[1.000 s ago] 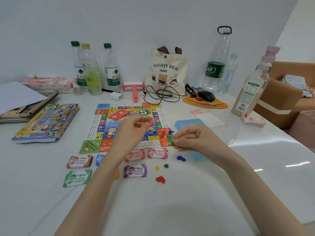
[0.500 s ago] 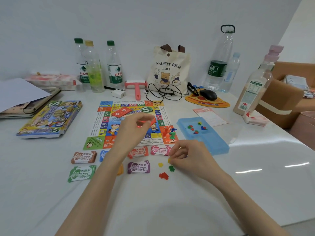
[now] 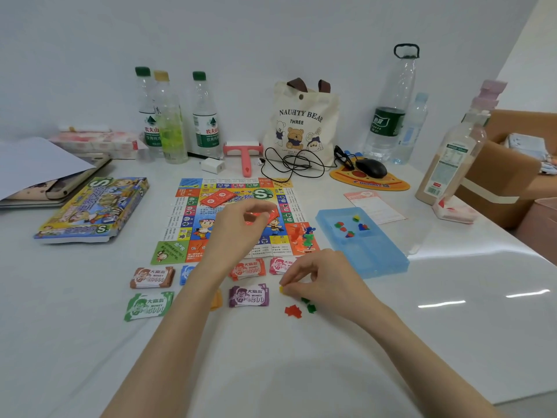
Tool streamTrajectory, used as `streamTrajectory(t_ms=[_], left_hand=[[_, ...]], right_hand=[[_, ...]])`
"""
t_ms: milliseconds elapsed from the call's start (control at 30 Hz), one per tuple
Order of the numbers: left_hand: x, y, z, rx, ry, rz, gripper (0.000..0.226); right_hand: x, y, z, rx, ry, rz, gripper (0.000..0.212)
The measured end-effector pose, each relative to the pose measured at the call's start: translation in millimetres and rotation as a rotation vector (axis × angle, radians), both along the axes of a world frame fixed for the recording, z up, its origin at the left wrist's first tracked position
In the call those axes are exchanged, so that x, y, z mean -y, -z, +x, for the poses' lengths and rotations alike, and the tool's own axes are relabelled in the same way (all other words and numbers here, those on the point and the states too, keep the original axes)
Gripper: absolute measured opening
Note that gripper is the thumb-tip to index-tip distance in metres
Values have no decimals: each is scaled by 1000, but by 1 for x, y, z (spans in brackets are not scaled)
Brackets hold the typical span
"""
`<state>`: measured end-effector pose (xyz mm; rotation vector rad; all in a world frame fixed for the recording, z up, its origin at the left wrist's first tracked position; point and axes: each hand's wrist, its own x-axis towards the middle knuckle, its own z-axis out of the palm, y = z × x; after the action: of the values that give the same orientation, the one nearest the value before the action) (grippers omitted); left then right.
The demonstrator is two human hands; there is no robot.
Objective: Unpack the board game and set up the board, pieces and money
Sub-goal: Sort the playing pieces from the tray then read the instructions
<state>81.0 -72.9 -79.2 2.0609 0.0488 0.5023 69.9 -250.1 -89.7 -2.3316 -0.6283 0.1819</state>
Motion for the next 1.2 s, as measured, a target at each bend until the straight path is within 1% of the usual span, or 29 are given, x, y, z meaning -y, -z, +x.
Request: streamTrajectory(t_ms=[100,200,233,367,467,767,1033,1133,1200], left_hand=[[0,0,0,-1,-2,3,19],[0,-1,0,-9,-4,8,20],[0,-1,0,-9,-2,10,20],[1,0,0,-11,7,15,22],[2,1,0,-14,7,18,21],[4,1,2,-25,1,33,20],[6,4,1,-28,5,44,20],[7,5,3,-25,13,38,21],[8,5,4,-19,19,29,22]], right_hand=[[5,-5,-1,44,33,12,7],[20,-15,-2,65,-1,29,11],[25,-18,-2,46,-28,9,12],[38,-16,-1,-43,-104,-204,24],[40,-12,0,-77,-118,-246,24],[33,0,4,8,-46,-116,7],[27,6,11,119,41,-146,4],[31,-6,15,121,95,-91,6],[37,-14,26,184,186,-47,5]])
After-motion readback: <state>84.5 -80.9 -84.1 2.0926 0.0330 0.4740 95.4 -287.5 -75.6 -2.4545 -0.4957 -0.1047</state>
